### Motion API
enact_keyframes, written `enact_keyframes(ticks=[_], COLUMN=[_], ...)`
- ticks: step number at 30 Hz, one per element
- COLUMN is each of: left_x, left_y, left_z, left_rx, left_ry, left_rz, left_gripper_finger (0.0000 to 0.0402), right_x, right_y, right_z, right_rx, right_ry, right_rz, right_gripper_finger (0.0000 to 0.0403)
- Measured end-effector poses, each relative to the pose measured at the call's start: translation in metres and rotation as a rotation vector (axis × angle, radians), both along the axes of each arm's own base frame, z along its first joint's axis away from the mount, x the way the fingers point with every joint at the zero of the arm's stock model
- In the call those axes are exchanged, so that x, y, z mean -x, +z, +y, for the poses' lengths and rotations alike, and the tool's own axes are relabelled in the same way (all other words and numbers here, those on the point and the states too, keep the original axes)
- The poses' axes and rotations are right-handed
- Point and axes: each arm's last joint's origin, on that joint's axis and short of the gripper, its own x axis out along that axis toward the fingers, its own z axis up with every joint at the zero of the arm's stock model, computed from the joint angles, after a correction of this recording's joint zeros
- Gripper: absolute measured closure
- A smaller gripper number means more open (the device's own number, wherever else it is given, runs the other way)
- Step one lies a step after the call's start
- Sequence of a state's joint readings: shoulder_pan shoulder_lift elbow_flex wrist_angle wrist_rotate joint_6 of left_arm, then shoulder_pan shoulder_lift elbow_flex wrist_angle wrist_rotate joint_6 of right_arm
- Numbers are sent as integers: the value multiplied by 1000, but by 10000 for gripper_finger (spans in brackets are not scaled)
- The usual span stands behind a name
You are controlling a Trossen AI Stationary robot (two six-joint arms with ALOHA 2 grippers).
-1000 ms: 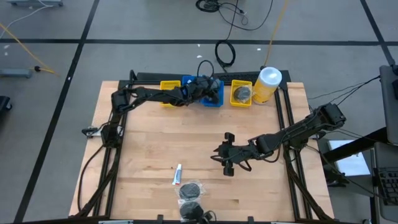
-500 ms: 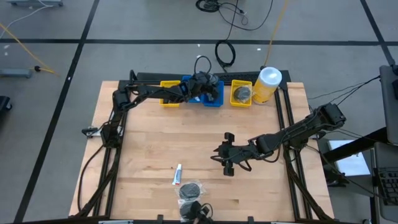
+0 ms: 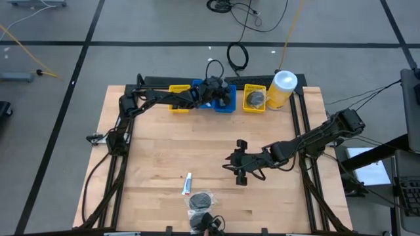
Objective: Pick & Place Travel size toiletries
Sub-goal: Put the black deodorant into the right blue bin
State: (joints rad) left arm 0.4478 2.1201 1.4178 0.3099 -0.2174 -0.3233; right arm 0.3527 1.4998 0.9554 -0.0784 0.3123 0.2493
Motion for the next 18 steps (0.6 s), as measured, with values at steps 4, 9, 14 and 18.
enact_keyframes(ticks=[4, 9, 14, 18], left_x=[0, 0, 1, 1], left_y=[0, 0, -1, -1], left_z=[-1, -1, 1, 1], left_rx=[2, 11, 28, 20], left_ry=[9, 11, -1, 1], left_rz=[-1, -7, -12, -3], left_gripper_finger=[179, 178, 178, 178], right_x=[0, 0, 0, 0], right_y=[0, 0, 0, 0], right_z=[0, 0, 0, 0], right_rx=[0, 0, 0, 0], right_ry=[0, 0, 0, 0], right_rz=[0, 0, 0, -1], right_gripper_finger=[239, 239, 239, 239])
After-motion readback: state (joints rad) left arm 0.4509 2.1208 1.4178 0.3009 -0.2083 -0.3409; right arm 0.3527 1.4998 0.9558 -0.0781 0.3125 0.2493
